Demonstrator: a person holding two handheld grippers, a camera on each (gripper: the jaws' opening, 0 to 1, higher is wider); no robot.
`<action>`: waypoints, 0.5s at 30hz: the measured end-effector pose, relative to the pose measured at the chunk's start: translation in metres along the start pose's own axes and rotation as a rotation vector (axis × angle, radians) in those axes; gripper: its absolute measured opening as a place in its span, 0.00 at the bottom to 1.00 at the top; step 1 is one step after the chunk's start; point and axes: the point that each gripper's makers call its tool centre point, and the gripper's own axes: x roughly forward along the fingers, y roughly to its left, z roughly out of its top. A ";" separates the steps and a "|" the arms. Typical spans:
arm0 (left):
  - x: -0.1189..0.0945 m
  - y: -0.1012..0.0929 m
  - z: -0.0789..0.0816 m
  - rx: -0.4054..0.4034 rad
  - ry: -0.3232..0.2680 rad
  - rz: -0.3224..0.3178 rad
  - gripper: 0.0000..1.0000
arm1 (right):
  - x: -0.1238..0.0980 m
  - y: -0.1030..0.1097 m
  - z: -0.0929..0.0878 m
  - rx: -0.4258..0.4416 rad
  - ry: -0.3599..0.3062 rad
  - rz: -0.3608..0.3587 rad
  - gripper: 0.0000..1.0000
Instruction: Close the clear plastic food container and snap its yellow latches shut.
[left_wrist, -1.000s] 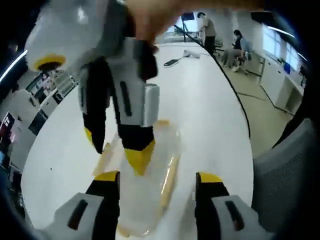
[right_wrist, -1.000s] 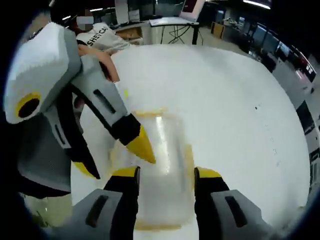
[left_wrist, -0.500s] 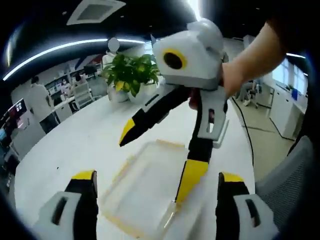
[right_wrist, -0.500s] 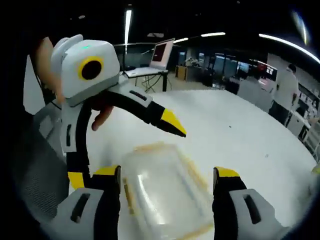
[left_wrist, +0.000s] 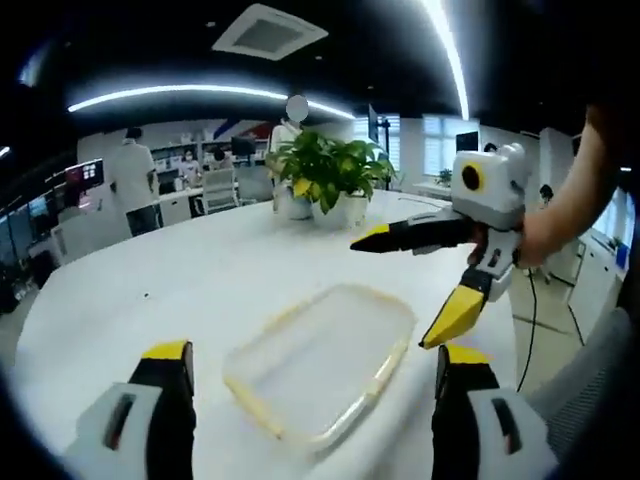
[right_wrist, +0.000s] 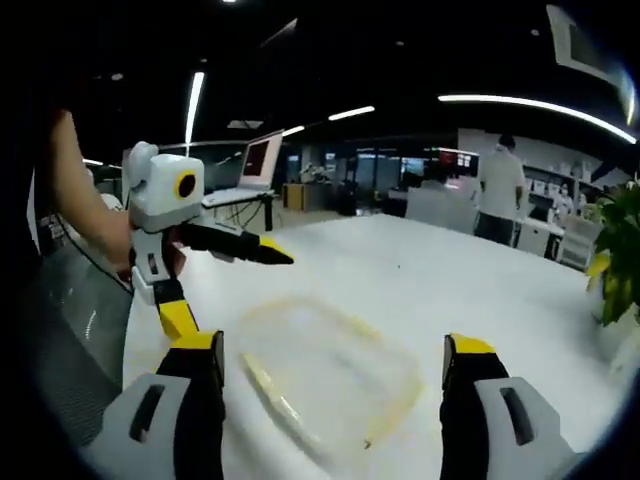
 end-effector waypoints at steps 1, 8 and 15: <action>0.000 0.000 0.000 -0.003 -0.005 0.000 0.99 | -0.001 -0.001 -0.003 0.006 0.000 -0.004 0.88; -0.004 0.002 -0.011 0.023 -0.108 0.061 0.91 | -0.007 -0.003 -0.017 -0.014 -0.040 -0.047 0.90; 0.003 -0.002 -0.056 -0.098 -0.036 0.103 0.86 | -0.010 -0.009 -0.049 0.015 -0.019 -0.107 0.83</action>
